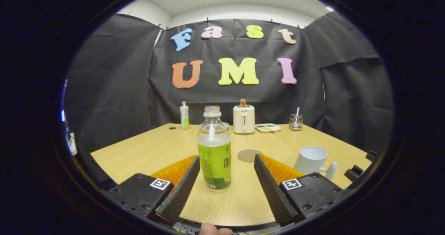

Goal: Take the bottle from table, then pour the juice into the cup, finally place the bottle on the coaster

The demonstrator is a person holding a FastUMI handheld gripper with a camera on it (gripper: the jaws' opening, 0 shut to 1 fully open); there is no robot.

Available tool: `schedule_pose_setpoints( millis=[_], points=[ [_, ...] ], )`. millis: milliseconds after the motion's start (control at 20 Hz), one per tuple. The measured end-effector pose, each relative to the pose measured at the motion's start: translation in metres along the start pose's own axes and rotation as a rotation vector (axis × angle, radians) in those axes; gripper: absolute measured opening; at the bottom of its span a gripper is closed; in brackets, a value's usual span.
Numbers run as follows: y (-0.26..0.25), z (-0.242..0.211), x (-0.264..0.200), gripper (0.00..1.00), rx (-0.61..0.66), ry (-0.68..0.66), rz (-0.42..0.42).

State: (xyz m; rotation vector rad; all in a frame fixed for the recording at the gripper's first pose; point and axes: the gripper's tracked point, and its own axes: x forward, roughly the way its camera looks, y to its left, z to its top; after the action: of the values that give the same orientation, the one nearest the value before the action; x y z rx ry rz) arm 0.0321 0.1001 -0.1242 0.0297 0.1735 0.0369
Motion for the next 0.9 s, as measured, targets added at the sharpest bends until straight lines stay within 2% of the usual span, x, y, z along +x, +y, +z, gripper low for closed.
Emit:
schedule_pose_setpoints(
  millis=[800, 900],
  points=[
    [0.014, -0.017, 0.060, 1.00, -0.040, 0.107, 0.002],
    [0.015, -0.016, 0.061, 0.97, -0.041, 0.107, 0.003]
  ],
)
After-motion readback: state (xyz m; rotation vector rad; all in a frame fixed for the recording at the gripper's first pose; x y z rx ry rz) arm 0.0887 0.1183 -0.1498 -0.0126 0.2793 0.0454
